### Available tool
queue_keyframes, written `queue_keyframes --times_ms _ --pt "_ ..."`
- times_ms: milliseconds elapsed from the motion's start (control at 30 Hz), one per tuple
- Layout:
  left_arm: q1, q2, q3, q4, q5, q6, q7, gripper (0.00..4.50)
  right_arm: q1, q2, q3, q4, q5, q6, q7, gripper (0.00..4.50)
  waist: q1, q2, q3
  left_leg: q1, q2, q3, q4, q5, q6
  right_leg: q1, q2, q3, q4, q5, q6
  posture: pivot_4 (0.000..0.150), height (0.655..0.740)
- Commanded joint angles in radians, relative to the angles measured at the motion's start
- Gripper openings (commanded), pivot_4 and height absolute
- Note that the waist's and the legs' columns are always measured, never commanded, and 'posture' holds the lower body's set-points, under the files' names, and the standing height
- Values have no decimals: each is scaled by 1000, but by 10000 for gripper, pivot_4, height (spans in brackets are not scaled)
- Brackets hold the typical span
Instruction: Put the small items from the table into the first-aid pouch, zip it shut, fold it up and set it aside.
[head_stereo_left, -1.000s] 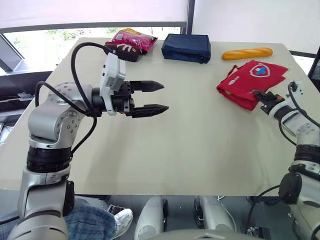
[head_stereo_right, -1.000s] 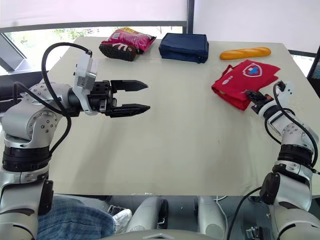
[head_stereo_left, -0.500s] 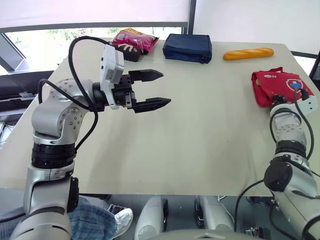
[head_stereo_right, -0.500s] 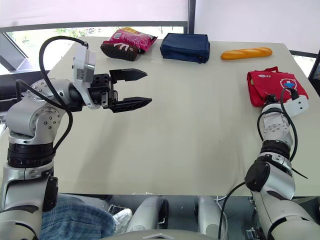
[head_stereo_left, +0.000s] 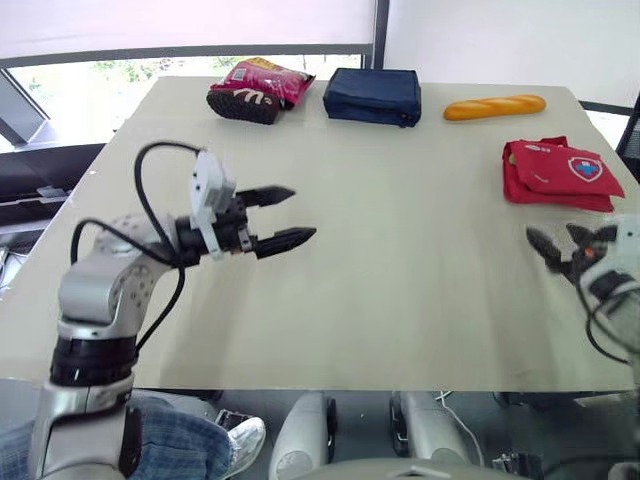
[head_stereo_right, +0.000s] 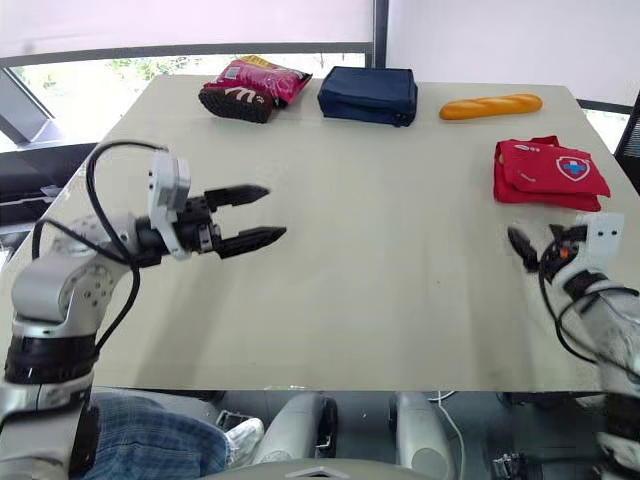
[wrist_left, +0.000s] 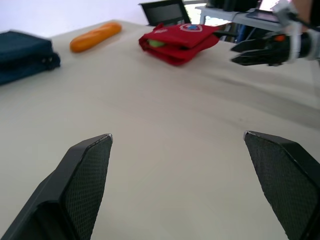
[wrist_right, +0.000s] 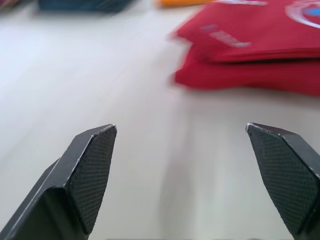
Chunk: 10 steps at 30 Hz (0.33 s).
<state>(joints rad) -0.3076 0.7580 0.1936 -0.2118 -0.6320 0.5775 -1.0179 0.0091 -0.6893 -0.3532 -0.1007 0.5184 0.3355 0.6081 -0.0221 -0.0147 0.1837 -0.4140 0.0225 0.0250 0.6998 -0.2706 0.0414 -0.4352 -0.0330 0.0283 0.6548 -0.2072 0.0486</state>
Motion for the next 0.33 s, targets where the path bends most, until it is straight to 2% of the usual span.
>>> queue_keyframes --times_ms 33,233,333 --pt "106 -6 82 -41 7 -58 25 45000 68 -65 -38 -60 -20 -143 184 44260 0 0 0 0 0 0 0 0 0 0 0 0 0 0 -1 1500 7164" --pt "365 -10 165 -62 97 -158 77 45000 217 -127 -159 -19 49 -236 445 44260 9 0 0 0 0 0 0 0 0 0 0 0 -1 -1 -2 1500 7164" --pt "424 -13 202 -66 106 -196 85 45000 235 -127 -196 16 62 -256 494 44260 13 -1 0 0 0 0 0 0 0 1 -2 -1 -3 -1 -2 1500 7164"
